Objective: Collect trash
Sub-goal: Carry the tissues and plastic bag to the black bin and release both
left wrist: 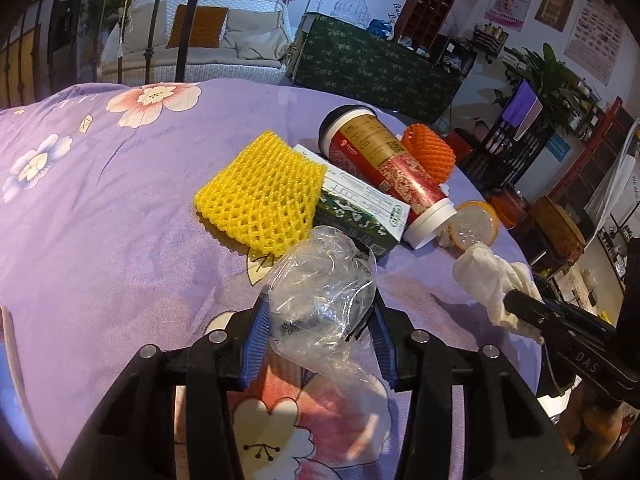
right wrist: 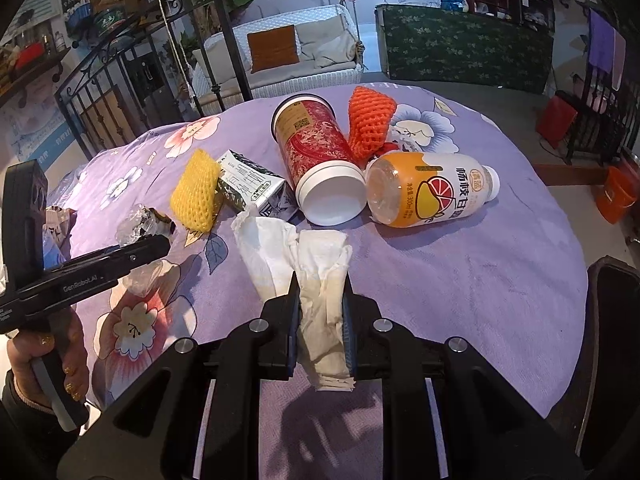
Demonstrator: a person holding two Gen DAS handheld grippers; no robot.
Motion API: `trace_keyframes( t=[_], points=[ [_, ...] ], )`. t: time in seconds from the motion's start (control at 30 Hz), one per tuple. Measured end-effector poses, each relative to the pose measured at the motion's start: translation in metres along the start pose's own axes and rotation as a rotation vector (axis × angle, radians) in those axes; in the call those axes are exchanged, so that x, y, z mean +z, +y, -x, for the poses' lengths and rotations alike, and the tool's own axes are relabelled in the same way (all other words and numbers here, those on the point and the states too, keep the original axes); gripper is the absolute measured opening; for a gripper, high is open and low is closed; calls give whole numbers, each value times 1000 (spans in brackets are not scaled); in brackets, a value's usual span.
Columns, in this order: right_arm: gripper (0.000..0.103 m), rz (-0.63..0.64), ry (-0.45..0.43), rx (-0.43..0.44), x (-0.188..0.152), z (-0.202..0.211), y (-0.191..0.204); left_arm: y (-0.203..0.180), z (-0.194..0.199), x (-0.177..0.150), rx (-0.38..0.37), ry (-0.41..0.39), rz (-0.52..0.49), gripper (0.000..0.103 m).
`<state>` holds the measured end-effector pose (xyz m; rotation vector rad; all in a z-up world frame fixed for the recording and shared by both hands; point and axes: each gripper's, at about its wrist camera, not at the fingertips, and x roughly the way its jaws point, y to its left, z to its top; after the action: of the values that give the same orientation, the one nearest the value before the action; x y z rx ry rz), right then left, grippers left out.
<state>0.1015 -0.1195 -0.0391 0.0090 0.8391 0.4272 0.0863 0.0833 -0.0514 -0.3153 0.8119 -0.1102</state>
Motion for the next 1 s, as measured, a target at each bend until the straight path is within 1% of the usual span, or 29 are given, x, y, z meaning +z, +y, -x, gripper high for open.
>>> trace_keyframes(
  t=[0.2, 0.4, 0.57, 0.7, 0.83, 1.0],
  points=[
    [18, -29, -32, -15, -6, 16, -13, -33, 9, -3, -59, -17, -52, 45],
    [18, -81, -80, -72, -13, 40, -41, -68, 5, -5, -118, -8, -120, 45],
    [18, -153, -120, -151, -20, 65, -79, -100, 3, -5, -171, -14, -187, 45],
    [18, -233, -145, -228, -30, 84, -117, -128, -1, -5, -216, -16, -250, 45],
    [18, -300, -157, -311, -42, 99, -152, -151, -8, -7, -251, -13, -307, 45],
    [18, -391, -159, -405, -57, 112, -195, -182, -21, -14, -302, 12, -362, 45]
  ],
)
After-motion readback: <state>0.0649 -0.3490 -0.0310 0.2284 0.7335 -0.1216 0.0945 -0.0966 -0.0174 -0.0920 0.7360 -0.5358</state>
